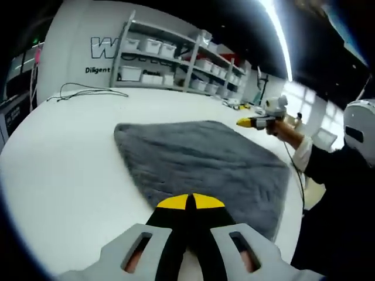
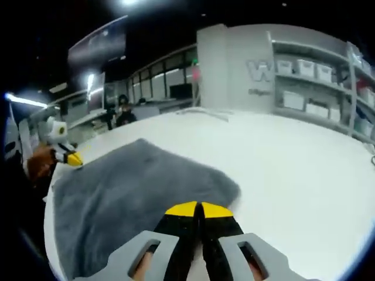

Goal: Open the folded towel by lifting each exposed corner and separating the folded layers until the towel lies flat within the target outline without major curled edges

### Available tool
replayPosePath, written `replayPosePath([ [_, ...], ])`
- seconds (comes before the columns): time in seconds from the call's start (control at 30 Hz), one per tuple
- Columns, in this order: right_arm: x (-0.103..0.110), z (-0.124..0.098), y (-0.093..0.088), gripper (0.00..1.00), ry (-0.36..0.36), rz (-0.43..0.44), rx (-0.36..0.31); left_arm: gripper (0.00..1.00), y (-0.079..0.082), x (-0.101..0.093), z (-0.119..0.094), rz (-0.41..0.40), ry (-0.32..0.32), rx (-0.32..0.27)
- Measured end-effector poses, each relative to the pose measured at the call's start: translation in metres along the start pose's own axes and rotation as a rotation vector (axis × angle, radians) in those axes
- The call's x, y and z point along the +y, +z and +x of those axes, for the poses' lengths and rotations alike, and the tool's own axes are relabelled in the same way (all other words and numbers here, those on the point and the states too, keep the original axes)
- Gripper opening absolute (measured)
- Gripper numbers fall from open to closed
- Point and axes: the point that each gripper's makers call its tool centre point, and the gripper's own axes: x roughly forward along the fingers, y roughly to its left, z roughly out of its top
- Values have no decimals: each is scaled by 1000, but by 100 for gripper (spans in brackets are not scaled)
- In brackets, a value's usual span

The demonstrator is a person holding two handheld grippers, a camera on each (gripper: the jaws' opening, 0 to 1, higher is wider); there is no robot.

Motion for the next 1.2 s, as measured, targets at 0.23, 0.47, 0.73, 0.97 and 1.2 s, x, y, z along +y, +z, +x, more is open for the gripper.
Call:
replayPosePath([
  [0.23,-9,21,2,0,0,-20,34,1,-9,-14,-3,11,-16,40],
  [0.47,-18,37,-4,0,-18,-86,67,1,-13,-26,-7,4,-84,36],
  [0.73,-23,47,-16,0,-38,-138,110,1,-32,-35,-5,57,-126,117],
  [0.97,-28,47,-16,0,-48,-121,94,1,-40,-36,-9,82,-146,151],
  [1.2,-41,49,-14,0,-58,-136,79,1,-43,-37,-11,101,-155,160],
])
